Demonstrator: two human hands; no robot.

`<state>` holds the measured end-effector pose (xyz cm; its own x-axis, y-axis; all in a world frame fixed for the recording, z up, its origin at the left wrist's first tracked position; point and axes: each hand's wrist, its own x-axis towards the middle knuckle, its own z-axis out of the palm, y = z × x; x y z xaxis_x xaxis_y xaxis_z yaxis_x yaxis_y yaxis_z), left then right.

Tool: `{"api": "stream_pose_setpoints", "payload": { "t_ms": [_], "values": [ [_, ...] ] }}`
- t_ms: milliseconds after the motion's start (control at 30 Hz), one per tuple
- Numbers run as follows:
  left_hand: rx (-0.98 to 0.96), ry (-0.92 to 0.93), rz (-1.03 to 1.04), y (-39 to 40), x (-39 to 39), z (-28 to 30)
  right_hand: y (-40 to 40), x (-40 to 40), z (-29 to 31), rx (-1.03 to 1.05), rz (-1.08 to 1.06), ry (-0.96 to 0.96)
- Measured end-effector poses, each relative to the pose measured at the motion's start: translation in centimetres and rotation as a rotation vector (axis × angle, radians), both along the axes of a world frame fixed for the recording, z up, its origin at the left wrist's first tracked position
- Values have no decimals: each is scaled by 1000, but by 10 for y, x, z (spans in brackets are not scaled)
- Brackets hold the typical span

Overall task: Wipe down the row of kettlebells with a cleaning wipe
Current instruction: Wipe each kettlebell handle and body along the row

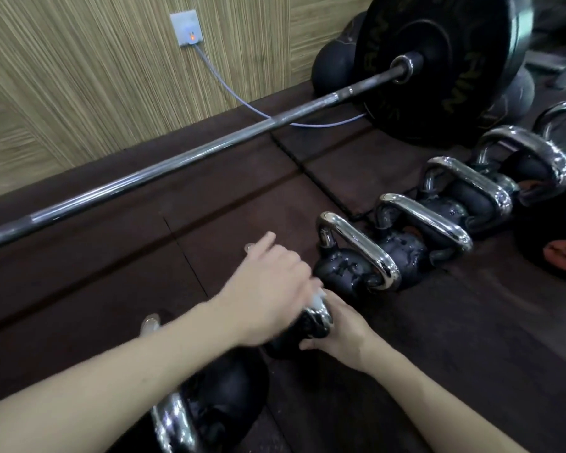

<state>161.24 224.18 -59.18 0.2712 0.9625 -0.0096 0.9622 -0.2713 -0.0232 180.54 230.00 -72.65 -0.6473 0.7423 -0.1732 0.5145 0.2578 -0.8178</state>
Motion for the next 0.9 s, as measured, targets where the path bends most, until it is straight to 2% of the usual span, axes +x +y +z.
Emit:
{"api": "stream_pose_setpoints", "payload": {
  "t_ms": [67,167,267,367,433,467,500,600,633,700,800,900],
  "values": [
    [-39,184,-180,-12,27,-19,-2,4,-3,93,20,2],
    [-30,181,-291,-19,31,-35,-6,5,2,43,42,65],
    [54,-4,-149,-10,-7,-18,-2,-1,0,1,-1,58],
    [-84,-169,119,1,-49,-6,2,-2,-2,-21,23,21],
    [-221,-428,280,9,-66,-6,4,-3,0,-28,46,15],
    [-221,-532,325,12,-69,-6,4,-3,0,-22,65,6],
    [-197,-555,328,13,-70,-8,4,-5,-1,-5,76,1],
    [-89,-281,134,3,-52,-8,4,-4,-4,-11,31,25],
    [-27,-154,20,-4,-39,-7,3,-3,-4,-10,11,36],
    [3,-23,-175,-15,-13,-6,0,-1,-3,-6,4,50],
    [-33,47,-340,-13,4,-7,-3,0,2,-6,9,96],
    [-42,-17,-238,4,-23,-1,0,0,-4,4,14,62]
  ]
}}
